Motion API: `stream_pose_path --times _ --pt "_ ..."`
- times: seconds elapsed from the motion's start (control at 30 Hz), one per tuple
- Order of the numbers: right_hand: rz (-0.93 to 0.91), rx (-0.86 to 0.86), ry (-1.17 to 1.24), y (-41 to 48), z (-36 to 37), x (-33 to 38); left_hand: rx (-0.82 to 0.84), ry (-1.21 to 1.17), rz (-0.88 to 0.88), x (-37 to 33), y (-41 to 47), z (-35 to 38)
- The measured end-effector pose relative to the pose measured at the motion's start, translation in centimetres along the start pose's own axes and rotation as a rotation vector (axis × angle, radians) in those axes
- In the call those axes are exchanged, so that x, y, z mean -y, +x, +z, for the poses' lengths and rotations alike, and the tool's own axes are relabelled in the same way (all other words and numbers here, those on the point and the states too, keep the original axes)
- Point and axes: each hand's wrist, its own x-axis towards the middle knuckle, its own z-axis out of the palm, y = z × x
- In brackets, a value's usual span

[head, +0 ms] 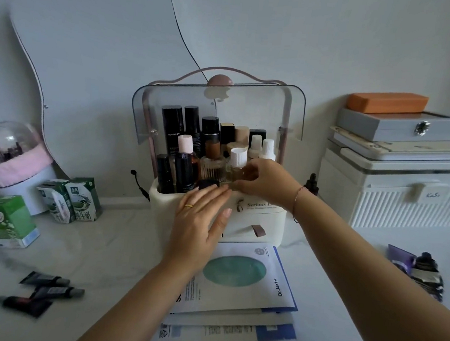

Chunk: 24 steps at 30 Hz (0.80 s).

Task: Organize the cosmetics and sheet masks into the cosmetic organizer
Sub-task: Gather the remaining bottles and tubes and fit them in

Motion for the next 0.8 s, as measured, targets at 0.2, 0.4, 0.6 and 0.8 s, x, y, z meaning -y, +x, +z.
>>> stream_pose_path --times 0.2,0.4,0.6,0.8 --pt "-0.026 -0.018 0.000 -0.8 -0.3 0.0 0.002 -0.001 -0.003 -0.1 0.0 -0.1" --pt "-0.074 -0.630 0.329 -4.5 0.8 -3.2 0.001 0.018 0.010 0.1 -0.2 0.3" --pt "0.395 -0.793 0.295 -3.1 1.3 -12.0 -0.015 0.024 0.001 0.1 -0.2 0.6" --pt "0.526 -0.524 0.349 -2.3 3.5 -16.9 -0.016 0.008 -0.009 0.1 -0.1 0.7"
